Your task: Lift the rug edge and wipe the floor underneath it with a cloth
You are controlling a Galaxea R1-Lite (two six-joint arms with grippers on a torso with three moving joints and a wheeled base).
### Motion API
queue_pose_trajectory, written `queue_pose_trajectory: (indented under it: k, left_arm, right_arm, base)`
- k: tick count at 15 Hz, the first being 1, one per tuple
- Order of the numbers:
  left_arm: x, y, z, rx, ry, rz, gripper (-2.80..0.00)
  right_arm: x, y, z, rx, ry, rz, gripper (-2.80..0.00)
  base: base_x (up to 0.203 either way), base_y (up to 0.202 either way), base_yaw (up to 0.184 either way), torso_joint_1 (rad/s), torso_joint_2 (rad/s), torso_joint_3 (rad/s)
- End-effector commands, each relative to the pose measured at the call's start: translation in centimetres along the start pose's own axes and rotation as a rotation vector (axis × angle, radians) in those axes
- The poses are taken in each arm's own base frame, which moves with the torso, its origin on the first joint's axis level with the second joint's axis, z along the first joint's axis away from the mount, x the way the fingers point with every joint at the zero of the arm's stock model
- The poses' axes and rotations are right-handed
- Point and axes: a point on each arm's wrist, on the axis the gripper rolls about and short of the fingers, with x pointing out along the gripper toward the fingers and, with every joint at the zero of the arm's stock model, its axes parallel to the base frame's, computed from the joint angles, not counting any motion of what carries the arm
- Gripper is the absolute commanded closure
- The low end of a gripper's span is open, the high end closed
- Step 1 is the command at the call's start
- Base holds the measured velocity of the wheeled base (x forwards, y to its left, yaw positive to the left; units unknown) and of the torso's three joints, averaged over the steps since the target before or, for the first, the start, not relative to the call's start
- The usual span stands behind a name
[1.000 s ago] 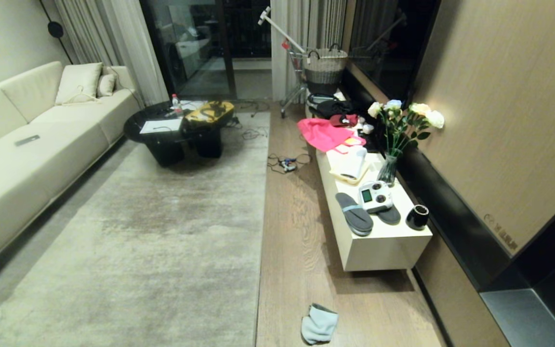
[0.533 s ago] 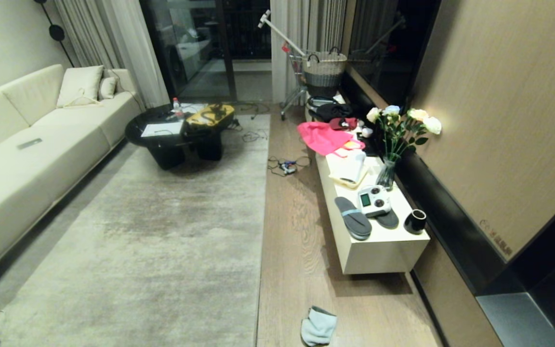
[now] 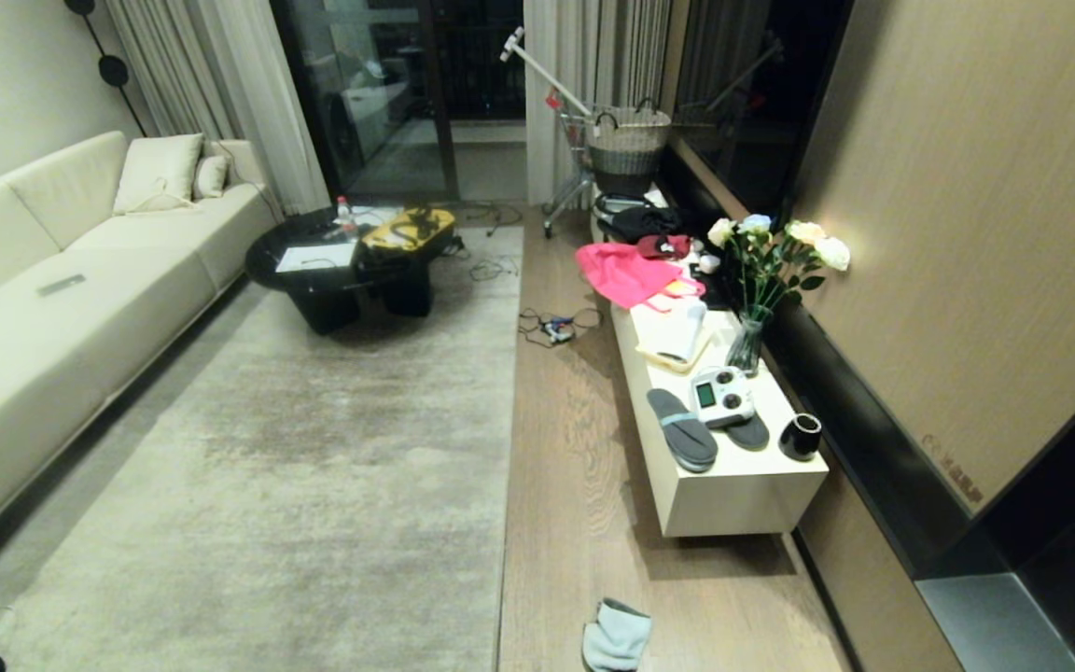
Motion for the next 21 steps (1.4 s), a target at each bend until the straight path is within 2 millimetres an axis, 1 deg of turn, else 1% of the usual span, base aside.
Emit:
queue_pose_trajectory:
  k: [1,21]
  left_arm:
    - [0.01,0.0,0.0,0.0,0.001,0.0,0.0]
    - [0.01,0.0,0.0,0.0,0.001,-0.002,0.0]
  right_arm:
    - [0.01,0.0,0.0,0.001,0.002,0.001,0.0]
    - [0.01,0.0,0.0,0.001,0.002,0.002,0.0]
  base:
    - [0.0,0.0,0.0,0.0,0.0,0.0]
    - [0.0,0.0,0.0,0.0,0.0,0.0]
